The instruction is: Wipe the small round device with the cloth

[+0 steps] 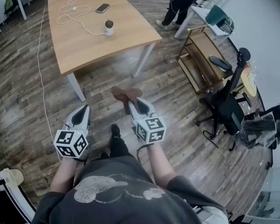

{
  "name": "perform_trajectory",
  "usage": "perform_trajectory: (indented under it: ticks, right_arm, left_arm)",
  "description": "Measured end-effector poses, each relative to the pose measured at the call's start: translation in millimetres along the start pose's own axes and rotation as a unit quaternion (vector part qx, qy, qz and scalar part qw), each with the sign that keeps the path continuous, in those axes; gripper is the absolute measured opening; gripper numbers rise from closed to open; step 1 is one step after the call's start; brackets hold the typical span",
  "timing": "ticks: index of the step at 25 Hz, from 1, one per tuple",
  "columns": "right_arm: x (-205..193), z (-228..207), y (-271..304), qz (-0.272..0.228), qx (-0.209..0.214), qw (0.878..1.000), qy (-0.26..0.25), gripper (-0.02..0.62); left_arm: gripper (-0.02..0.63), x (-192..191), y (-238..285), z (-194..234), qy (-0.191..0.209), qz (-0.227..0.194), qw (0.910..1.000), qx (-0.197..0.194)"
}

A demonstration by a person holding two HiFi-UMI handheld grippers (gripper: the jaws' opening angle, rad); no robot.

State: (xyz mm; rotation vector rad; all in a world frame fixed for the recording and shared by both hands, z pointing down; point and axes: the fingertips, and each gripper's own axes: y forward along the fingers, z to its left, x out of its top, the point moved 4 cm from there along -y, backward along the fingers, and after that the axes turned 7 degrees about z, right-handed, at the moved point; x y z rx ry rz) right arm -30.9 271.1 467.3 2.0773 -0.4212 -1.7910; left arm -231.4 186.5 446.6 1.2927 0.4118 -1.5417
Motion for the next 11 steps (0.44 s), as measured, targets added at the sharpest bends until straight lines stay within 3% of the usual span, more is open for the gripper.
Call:
perform_trajectory:
  ticks: [11]
  right_arm:
    - [-21.1, 23.3, -15.1, 0.009, -0.001, 1.000, 0.003, 0.073]
  left_arm:
    - [0.018, -10.1, -27.8, 1.2, 0.002, -0.004, 1.0000, 0.006]
